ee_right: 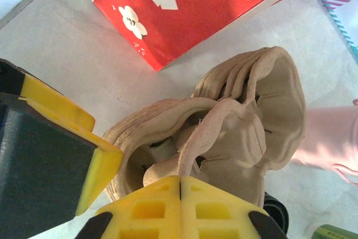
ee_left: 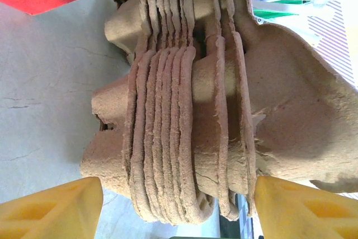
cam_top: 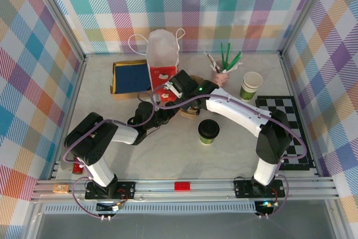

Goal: Pack the takeout coffee

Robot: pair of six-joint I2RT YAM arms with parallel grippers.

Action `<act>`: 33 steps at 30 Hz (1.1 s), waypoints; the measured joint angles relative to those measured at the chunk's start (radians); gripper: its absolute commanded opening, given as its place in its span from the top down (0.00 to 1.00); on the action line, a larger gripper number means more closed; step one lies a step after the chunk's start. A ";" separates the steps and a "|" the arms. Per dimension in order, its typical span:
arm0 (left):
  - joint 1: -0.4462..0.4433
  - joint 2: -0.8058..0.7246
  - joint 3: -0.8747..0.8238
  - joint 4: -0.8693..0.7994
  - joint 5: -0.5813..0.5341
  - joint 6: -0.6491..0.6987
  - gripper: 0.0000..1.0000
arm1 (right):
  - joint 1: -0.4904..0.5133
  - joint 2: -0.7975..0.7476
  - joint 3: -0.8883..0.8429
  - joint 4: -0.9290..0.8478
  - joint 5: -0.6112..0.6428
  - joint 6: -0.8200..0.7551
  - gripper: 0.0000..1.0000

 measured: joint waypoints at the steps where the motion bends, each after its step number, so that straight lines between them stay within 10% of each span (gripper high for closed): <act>1: 0.000 0.003 0.000 0.002 0.000 0.000 0.28 | 0.000 0.000 0.011 -0.006 0.003 -0.008 1.00; 11: 0.000 0.041 -0.012 0.007 -0.004 -0.010 0.28 | -0.006 -0.024 0.102 -0.006 0.021 -0.045 1.00; 19: 0.000 0.023 -0.023 0.029 -0.003 -0.022 0.27 | -0.093 -0.034 0.079 -0.061 -0.122 -0.014 0.63; 33: 0.068 -0.444 -0.066 -0.266 -0.023 0.042 0.25 | -0.120 0.068 0.064 -0.200 -0.354 -0.038 0.54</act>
